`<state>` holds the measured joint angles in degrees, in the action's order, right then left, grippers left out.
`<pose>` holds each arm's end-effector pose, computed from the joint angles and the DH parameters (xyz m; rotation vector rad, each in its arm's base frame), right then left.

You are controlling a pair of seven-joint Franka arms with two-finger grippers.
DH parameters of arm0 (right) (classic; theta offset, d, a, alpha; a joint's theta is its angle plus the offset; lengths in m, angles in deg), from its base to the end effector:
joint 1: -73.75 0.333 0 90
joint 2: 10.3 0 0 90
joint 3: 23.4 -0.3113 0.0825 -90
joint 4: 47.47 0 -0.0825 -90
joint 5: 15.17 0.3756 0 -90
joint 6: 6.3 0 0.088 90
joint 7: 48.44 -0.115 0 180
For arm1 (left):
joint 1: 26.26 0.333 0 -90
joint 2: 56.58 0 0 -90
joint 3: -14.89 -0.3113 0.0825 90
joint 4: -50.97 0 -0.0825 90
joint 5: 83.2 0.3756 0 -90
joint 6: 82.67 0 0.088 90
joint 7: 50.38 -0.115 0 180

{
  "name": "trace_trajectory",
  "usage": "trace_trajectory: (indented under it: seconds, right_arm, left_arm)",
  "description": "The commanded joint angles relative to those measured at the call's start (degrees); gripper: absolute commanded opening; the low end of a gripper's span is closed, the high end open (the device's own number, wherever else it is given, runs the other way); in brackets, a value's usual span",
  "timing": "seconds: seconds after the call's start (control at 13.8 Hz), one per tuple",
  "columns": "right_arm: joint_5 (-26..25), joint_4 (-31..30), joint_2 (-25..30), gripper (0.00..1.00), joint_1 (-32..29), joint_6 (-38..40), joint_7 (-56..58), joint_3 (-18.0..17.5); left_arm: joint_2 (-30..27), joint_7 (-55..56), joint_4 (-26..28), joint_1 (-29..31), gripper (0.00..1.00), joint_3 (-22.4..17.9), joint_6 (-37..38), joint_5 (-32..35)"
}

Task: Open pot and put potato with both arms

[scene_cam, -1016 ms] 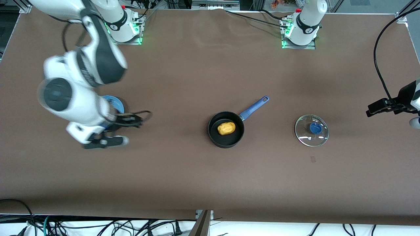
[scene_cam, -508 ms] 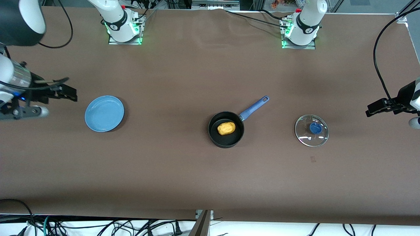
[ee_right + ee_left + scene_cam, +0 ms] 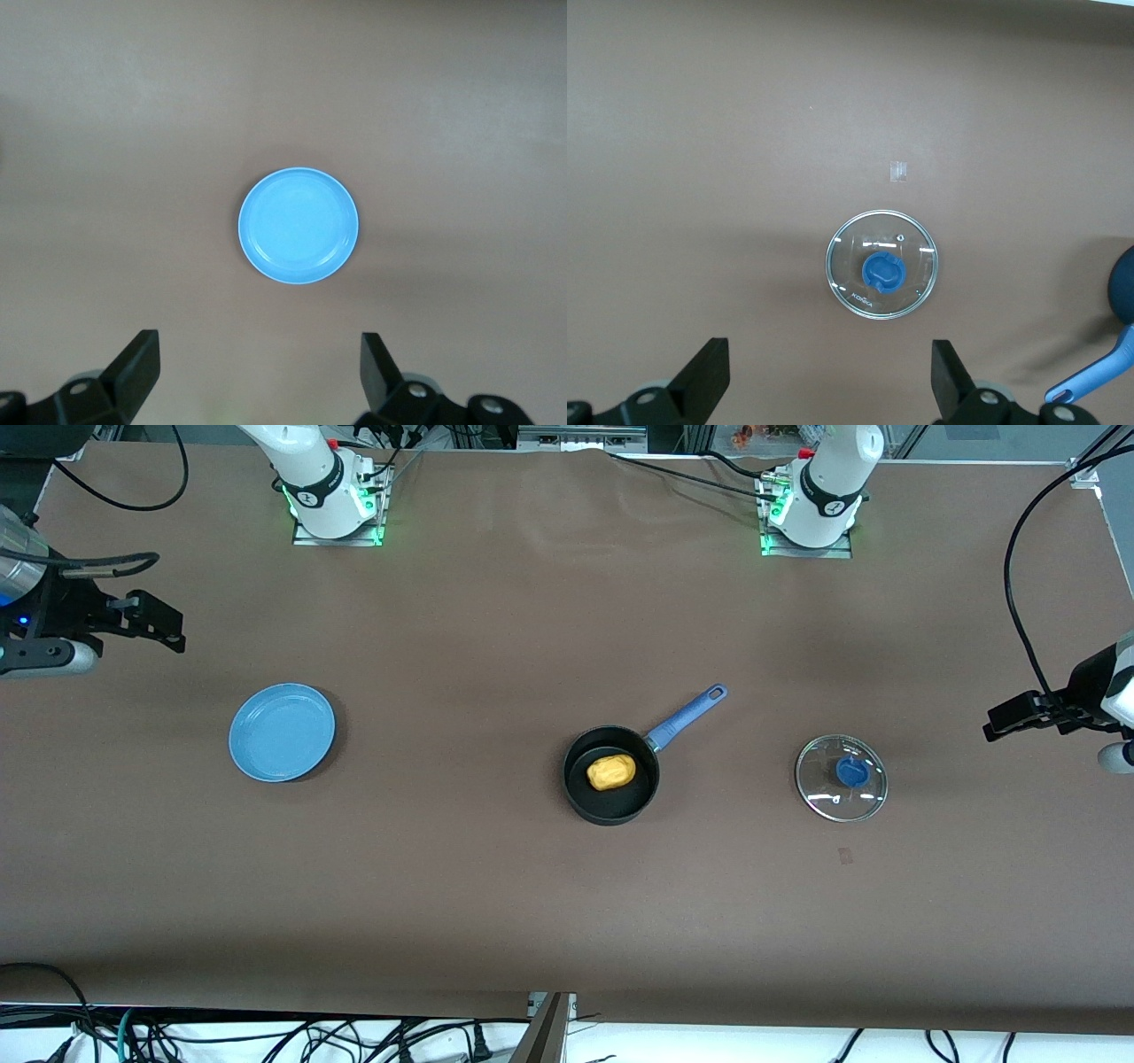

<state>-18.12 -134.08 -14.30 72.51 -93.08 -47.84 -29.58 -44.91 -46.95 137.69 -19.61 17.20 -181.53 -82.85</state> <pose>0.5591 0.0400 0.5960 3.0900 0.1477 -0.1002 0.6143 0.0494 0.5338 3.1323 0.2126 0.0132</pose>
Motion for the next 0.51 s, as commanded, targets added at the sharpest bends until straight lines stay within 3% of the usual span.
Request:
trace_trajectory:
  seconds: [0.0,0.44]
  right_arm:
    - [0.0,-3.8,2.3,1.00,-0.2,-0.9,0.2,0.0]
    - [1.2,-3.7,1.5,1.00,-0.2,-0.3,-0.2,3.2]
  left_arm:
    - [-0.2,0.4,0.2,-0.4,1.00,-0.2,-0.2,-1.5]
    - [-0.2,0.4,0.1,-0.4,1.00,0.0,-0.8,-1.5]
